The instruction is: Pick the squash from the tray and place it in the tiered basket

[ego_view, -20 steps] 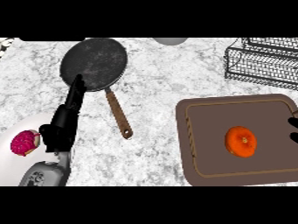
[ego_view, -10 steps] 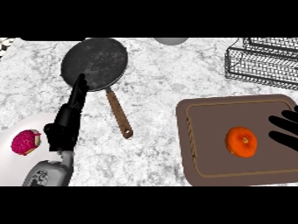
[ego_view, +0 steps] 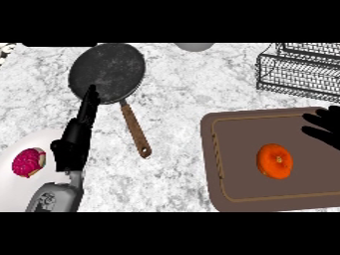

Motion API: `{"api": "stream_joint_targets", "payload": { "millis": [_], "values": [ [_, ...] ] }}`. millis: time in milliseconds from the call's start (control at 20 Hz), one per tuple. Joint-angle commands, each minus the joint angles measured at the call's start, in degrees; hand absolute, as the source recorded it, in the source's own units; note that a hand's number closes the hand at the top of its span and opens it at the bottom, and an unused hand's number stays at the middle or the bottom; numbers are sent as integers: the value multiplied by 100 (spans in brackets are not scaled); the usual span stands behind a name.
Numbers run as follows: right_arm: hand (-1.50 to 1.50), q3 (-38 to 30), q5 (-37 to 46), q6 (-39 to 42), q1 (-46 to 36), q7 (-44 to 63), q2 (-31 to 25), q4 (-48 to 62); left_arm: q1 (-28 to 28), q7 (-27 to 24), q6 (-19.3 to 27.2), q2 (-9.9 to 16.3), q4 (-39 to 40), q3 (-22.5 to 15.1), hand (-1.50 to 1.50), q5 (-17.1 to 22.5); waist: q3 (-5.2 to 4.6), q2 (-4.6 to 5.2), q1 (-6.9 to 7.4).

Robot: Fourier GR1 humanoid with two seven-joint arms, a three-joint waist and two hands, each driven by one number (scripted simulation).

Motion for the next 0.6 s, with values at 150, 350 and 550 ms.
{"api": "stream_joint_targets", "payload": {
  "millis": [150, 350, 550],
  "values": [
    [-150, 324, 387, -122, 34, -540, 115, 667, 119, 148, 66, -204, -206, -125, 0, -169, -1, -4, 12],
    [-150, 652, 608, -375, 34, -634, 347, 580, -280, 226, 110, -319, 41, -61, 0, -259, -1, -3, -13],
    [-150, 461, 547, -93, -108, -749, 358, 701, -384, 265, 73, -292, 144, 57, 0, -338, -3, -6, -23]
  ]
}}
